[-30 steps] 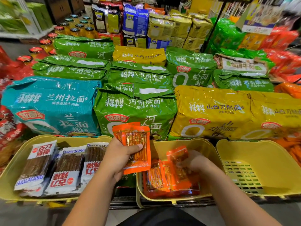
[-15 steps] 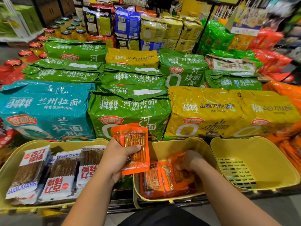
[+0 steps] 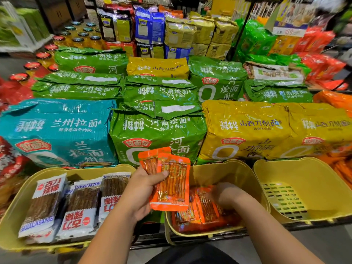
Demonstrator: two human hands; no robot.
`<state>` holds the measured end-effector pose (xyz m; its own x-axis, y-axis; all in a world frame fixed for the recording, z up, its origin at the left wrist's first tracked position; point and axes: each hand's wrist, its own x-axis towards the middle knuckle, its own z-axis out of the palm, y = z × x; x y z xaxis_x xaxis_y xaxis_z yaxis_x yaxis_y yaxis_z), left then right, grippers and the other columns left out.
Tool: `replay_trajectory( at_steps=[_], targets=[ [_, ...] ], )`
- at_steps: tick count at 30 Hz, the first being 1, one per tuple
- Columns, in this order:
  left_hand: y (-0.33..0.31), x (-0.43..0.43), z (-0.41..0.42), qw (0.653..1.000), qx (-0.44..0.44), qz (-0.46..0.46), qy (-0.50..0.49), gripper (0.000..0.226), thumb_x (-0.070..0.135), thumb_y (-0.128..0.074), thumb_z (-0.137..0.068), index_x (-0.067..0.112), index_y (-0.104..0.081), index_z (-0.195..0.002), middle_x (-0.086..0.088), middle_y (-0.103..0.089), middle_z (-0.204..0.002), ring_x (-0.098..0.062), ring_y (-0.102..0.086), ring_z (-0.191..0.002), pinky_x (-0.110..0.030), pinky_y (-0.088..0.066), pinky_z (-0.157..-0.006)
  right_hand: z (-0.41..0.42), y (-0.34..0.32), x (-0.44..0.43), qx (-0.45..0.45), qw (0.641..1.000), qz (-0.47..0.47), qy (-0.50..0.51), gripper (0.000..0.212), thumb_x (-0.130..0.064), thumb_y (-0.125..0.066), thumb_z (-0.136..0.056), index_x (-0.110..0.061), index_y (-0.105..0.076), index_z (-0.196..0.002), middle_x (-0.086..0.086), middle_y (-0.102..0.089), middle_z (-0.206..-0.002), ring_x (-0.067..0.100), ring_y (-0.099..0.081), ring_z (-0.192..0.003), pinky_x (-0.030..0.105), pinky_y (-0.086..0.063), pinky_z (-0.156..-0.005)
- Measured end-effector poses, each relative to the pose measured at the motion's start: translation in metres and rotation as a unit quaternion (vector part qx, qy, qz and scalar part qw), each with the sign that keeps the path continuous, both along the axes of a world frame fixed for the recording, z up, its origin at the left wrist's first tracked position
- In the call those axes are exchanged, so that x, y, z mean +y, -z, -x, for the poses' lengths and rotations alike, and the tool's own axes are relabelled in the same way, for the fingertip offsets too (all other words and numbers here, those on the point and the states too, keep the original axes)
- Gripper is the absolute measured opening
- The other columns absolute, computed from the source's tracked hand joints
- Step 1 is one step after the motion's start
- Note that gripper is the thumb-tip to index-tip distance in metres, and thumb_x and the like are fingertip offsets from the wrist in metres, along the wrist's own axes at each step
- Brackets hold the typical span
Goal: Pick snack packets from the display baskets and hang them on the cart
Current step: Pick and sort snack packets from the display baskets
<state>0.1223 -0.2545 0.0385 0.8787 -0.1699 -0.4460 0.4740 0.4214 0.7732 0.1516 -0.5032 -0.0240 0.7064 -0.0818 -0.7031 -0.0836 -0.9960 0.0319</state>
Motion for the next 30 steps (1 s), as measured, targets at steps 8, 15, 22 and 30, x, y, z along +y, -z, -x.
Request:
replay_trajectory(
  at_steps=[8, 15, 22, 30],
  targets=[
    [0.009, -0.006, 0.004, 0.997, -0.038, -0.050, -0.033, 0.037, -0.001, -0.075, -0.080, -0.001, -0.068, -0.116, -0.023, -0.075, -0.106, -0.040, -0.073, -0.095, -0.056, -0.061, -0.080, 0.042, -0.043, 0.056, -0.043, 0.663, -0.664, 0.343, 0.049, -0.023, -0.083, -0.078, -0.011, -0.060, -0.119, 0.017, -0.074, -0.111, 0.031, -0.073, -0.098, 0.048, -0.060, -0.084],
    [0.013, -0.028, 0.014, 0.985, -0.125, -0.120, 0.023, 0.023, 0.026, -0.079, -0.087, 0.016, -0.074, -0.107, -0.007, -0.078, -0.102, -0.028, -0.075, -0.096, -0.052, -0.058, -0.089, 0.055, -0.050, 0.052, -0.159, 0.645, -0.665, 0.340, 0.057, 0.000, -0.080, -0.072, -0.007, -0.059, -0.124, 0.017, -0.075, -0.109, 0.029, -0.073, -0.096, 0.041, -0.061, -0.078],
    [0.024, -0.019, 0.003, 0.957, -0.134, -0.200, -0.164, 0.018, 0.017, -0.072, -0.090, 0.021, -0.055, -0.095, 0.002, -0.060, -0.080, -0.012, -0.059, -0.071, -0.030, -0.046, -0.070, 0.021, -0.035, -0.017, -0.166, 0.880, -0.363, 0.257, 0.041, -0.011, -0.086, -0.073, -0.016, -0.068, -0.110, 0.004, -0.076, -0.104, 0.021, -0.072, -0.094, 0.039, -0.057, -0.090],
    [0.027, -0.040, 0.052, 0.841, -0.212, -0.484, -0.121, 0.018, 0.011, -0.067, -0.089, 0.027, -0.059, -0.085, 0.011, -0.062, -0.081, -0.002, -0.057, -0.078, -0.021, -0.042, -0.069, 0.011, 0.000, 0.028, -0.058, 0.898, -0.387, 0.201, 0.042, -0.019, -0.085, -0.059, -0.011, -0.076, -0.099, 0.007, -0.078, -0.093, 0.029, -0.075, -0.089, 0.051, -0.059, -0.088]
  ],
)
